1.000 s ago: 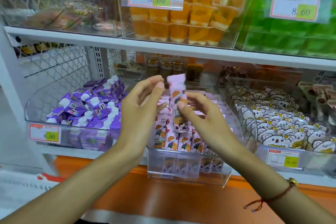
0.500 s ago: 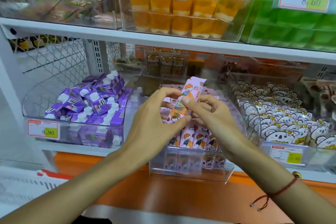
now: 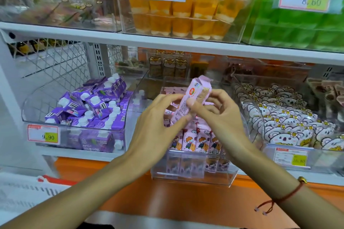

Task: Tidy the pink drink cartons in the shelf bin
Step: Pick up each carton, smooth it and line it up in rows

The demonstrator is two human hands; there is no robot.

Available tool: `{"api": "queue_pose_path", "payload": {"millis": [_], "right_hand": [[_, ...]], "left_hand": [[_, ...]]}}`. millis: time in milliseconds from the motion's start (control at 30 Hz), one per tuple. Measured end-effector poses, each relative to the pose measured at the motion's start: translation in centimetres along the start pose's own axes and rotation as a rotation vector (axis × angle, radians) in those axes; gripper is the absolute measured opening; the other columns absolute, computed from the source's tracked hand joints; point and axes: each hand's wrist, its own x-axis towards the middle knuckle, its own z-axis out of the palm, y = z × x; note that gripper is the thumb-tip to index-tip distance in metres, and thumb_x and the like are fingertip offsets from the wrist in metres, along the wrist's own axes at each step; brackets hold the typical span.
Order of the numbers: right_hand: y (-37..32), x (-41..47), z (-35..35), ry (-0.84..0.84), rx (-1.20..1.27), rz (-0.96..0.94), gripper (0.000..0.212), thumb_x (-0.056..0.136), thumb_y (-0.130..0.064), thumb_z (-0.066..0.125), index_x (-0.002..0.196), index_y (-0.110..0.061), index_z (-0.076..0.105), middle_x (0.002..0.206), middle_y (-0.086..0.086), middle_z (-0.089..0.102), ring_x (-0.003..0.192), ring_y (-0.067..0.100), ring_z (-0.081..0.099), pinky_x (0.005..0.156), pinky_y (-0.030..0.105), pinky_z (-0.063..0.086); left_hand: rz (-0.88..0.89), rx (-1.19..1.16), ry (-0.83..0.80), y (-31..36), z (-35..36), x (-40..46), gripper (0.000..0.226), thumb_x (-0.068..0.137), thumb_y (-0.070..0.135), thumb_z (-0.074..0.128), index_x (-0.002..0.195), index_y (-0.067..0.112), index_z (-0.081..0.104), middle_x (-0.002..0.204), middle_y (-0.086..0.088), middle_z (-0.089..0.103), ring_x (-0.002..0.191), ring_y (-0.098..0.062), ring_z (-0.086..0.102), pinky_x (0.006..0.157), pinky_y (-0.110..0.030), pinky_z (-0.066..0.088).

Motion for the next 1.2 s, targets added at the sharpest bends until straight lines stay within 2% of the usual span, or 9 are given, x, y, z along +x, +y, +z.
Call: {"api": "queue_pose_path", "payload": {"millis": [100, 167, 333, 467, 567, 667, 833, 1033, 1200], "right_hand": [[0.0, 0.1, -0.2, -0.084, -0.045, -0.004, 0.032, 0.084, -0.019, 0.07, 0.114, -0.018, 0.059, 0.11, -0.005, 0.068, 0.098, 0.005, 0.066, 0.081, 0.016, 0.052], [0.0, 0.1, -0.4, -0.107, -0.052, -0.001, 0.032, 0.086, -0.021, 0.067, 0.117, -0.021, 0.059, 0.108, -0.005, 0.07, 0.097, 0.004, 0.066, 0.08, 0.016, 0.053], [-0.4, 0.0, -0.6, -0.04, -0.029, 0.079, 0.036, 0.083, -0.033, 0.069, 0.116, -0.023, 0.06, 0.083, 0.009, 0.075, 0.068, 0.015, 0.068, 0.059, 0.016, 0.053], [-0.4, 0.1, -0.7, -0.016, -0.059, 0.128, 0.036, 0.081, -0.037, 0.07, 0.113, -0.02, 0.063, 0.07, 0.01, 0.07, 0.052, 0.007, 0.058, 0.052, 0.014, 0.049], [-0.4, 0.0, -0.7, -0.052, -0.076, 0.106, 0.039, 0.083, -0.036, 0.068, 0.118, -0.023, 0.058, 0.082, 0.015, 0.071, 0.058, 0.009, 0.061, 0.057, 0.017, 0.051], [-0.4, 0.0, -0.9, -0.138, -0.112, -0.001, 0.044, 0.089, -0.028, 0.064, 0.129, -0.029, 0.048, 0.094, 0.004, 0.071, 0.08, 0.008, 0.068, 0.07, 0.017, 0.054], [-0.3, -0.4, -0.7, -0.249, -0.234, -0.265, 0.035, 0.089, -0.01, 0.065, 0.12, -0.017, 0.051, 0.114, -0.002, 0.065, 0.11, 0.011, 0.061, 0.096, 0.03, 0.049], [-0.2, -0.3, -0.8, -0.256, -0.256, -0.3, 0.037, 0.087, -0.011, 0.067, 0.12, -0.017, 0.053, 0.114, -0.004, 0.066, 0.113, 0.014, 0.06, 0.1, 0.041, 0.046], [0.0, -0.3, -0.7, -0.27, -0.312, -0.287, 0.064, 0.083, -0.016, 0.072, 0.136, -0.032, 0.039, 0.125, -0.013, 0.056, 0.121, 0.0, 0.05, 0.098, 0.017, 0.042]], "left_hand": [[-0.065, -0.057, -0.025, 0.1, -0.1, 0.1, 0.038, 0.09, 0.032, 0.062, 0.127, 0.034, 0.054, 0.116, 0.022, 0.06, 0.108, 0.003, 0.056, 0.092, -0.028, 0.05], [-0.139, -0.189, -0.064, 0.5, -0.3, 0.2, 0.04, 0.09, 0.03, 0.061, 0.128, 0.037, 0.052, 0.109, 0.026, 0.063, 0.102, 0.005, 0.059, 0.084, -0.02, 0.053], [-0.45, -0.493, -0.112, 1.4, -0.5, 0.5, 0.028, 0.083, 0.036, 0.065, 0.11, 0.028, 0.066, 0.079, 0.014, 0.07, 0.069, 0.003, 0.067, 0.061, -0.016, 0.055], [-0.612, -0.586, -0.202, 1.8, -0.5, 0.4, 0.032, 0.085, 0.039, 0.065, 0.109, 0.018, 0.07, 0.092, 0.003, 0.073, 0.068, -0.001, 0.069, 0.062, -0.021, 0.058], [-0.574, -0.546, -0.205, 1.7, -0.7, 0.5, 0.028, 0.087, 0.038, 0.063, 0.111, 0.025, 0.067, 0.076, 0.014, 0.072, 0.066, 0.002, 0.067, 0.066, -0.019, 0.058], [-0.377, -0.395, -0.168, 1.2, -0.9, 0.6, 0.025, 0.087, 0.032, 0.064, 0.111, 0.038, 0.06, 0.099, 0.018, 0.068, 0.085, 0.007, 0.066, 0.072, -0.011, 0.053], [-0.065, -0.281, -0.134, 0.8, -1.5, 0.8, 0.04, 0.09, 0.002, 0.061, 0.12, 0.026, 0.055, 0.117, 0.014, 0.063, 0.112, 0.002, 0.058, 0.096, -0.014, 0.045], [-0.065, -0.278, -0.147, 0.5, -1.5, 0.6, 0.039, 0.091, 0.002, 0.059, 0.115, 0.034, 0.055, 0.117, 0.017, 0.064, 0.114, 0.002, 0.057, 0.094, -0.015, 0.046], [-0.249, -0.462, -0.071, 0.5, -1.5, 1.2, 0.03, 0.09, 0.011, 0.06, 0.116, 0.025, 0.055, 0.119, 0.006, 0.064, 0.109, -0.012, 0.064, 0.089, -0.03, 0.055]]}}
